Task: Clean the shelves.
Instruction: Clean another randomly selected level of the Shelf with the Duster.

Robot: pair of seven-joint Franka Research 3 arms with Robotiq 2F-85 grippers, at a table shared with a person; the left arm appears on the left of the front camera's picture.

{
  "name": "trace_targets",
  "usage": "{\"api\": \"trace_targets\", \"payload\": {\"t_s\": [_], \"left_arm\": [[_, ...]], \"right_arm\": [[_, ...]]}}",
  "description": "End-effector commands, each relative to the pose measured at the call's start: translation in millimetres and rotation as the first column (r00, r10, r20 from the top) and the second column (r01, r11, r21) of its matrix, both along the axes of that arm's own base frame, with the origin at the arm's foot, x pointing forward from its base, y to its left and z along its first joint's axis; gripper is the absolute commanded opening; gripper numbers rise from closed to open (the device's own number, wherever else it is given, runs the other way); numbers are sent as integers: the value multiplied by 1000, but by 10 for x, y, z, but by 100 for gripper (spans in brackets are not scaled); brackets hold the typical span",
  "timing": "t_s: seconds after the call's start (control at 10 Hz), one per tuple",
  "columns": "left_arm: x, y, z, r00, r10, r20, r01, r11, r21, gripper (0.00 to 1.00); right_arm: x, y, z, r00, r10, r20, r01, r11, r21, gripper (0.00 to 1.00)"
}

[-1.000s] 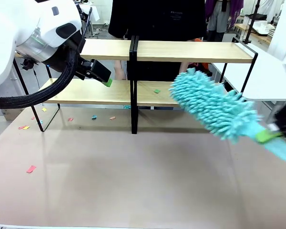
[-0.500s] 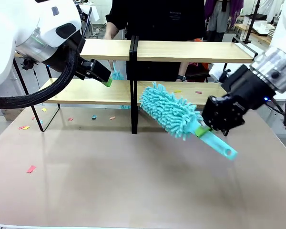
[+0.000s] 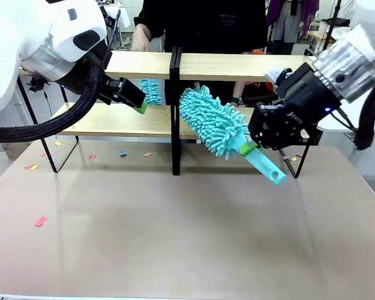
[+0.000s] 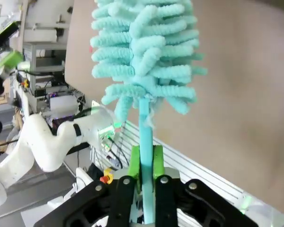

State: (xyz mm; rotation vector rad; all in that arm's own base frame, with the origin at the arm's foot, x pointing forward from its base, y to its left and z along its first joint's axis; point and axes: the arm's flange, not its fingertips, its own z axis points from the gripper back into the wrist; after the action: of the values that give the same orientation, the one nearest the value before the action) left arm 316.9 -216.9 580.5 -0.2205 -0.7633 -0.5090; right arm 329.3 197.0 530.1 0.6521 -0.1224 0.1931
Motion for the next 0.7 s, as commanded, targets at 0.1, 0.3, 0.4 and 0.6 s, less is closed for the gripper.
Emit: {"api": "trace_targets", "payload": {"t_s": [0.1, 0.3, 0.4, 0.6], "left_arm": [[-22, 32, 2, 1000, 2, -1, -2, 1000, 6, 100], [-22, 32, 2, 1000, 2, -1, -2, 1000, 6, 100], [-22, 32, 2, 1000, 2, -1, -2, 1000, 6, 100], [-22, 32, 2, 1000, 2, -1, -2, 1000, 6, 100]], "right_arm": [[352, 281, -98, 998, -70, 3, 70, 997, -25, 12], [522, 321, -231, 994, -112, -10, 111, 992, -66, 12], [580, 327, -271, 990, -140, 4, 140, 987, -81, 12], [707, 321, -353, 984, -176, -33, 169, 974, -150, 12]]}}
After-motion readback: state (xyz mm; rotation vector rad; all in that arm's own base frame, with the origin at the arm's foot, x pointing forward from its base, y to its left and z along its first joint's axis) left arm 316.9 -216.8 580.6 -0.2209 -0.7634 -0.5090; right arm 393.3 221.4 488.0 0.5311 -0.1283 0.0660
